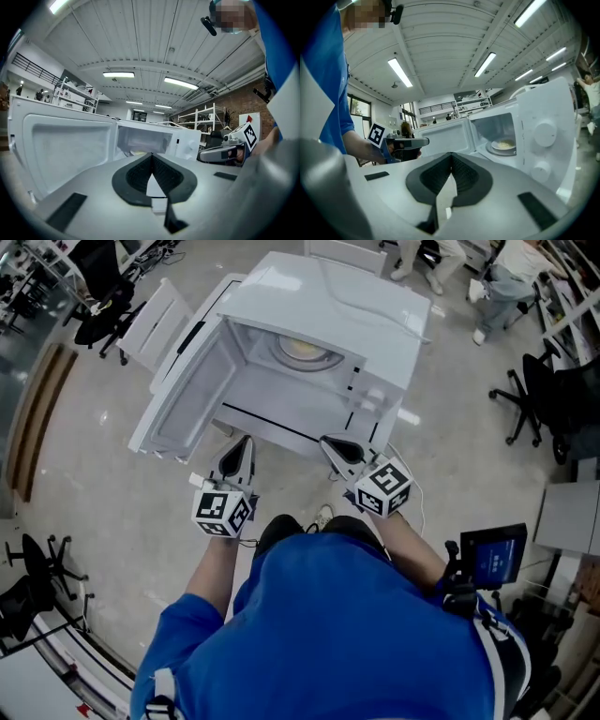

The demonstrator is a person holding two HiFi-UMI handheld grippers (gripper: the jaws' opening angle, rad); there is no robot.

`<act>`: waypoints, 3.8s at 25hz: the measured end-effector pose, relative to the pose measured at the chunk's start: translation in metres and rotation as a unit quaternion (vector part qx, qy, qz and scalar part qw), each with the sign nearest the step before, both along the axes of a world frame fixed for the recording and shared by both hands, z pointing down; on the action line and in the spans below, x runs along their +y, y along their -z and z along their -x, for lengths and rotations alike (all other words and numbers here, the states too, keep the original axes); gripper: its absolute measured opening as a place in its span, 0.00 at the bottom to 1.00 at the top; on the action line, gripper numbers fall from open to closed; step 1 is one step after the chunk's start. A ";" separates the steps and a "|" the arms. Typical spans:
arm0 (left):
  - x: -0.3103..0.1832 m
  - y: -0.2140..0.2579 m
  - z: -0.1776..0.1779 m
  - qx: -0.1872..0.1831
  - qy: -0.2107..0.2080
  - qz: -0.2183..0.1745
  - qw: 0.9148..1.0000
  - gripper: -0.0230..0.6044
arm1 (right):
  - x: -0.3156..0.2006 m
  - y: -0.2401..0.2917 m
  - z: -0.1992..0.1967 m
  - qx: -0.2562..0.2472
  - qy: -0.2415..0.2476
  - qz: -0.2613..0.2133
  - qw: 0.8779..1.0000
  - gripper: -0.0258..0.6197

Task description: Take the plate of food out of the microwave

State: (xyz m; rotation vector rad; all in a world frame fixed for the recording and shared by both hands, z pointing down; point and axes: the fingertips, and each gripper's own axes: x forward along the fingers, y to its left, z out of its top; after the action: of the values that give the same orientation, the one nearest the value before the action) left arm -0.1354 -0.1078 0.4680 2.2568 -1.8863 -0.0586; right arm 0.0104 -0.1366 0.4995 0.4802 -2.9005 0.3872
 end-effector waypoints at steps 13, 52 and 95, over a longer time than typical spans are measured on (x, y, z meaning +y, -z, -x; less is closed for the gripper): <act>-0.112 -0.028 0.009 -0.047 -0.108 0.037 0.992 0.05 | -0.059 -0.014 0.035 0.056 -0.062 0.002 0.996 0.04; -0.265 -0.143 -0.053 -0.602 -0.363 0.016 0.711 0.21 | -0.120 -0.029 0.038 0.089 -0.188 -0.005 0.978 0.04; -0.198 -0.140 -0.045 -0.574 -0.358 0.022 0.736 0.10 | -0.111 -0.067 0.031 0.059 -0.182 0.056 0.980 0.04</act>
State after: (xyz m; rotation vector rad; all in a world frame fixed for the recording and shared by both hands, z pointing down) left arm -0.0907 -0.3055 0.6079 3.0589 -0.9732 1.8124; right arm -0.0209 -0.2476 0.5661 0.9842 -2.6528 0.5486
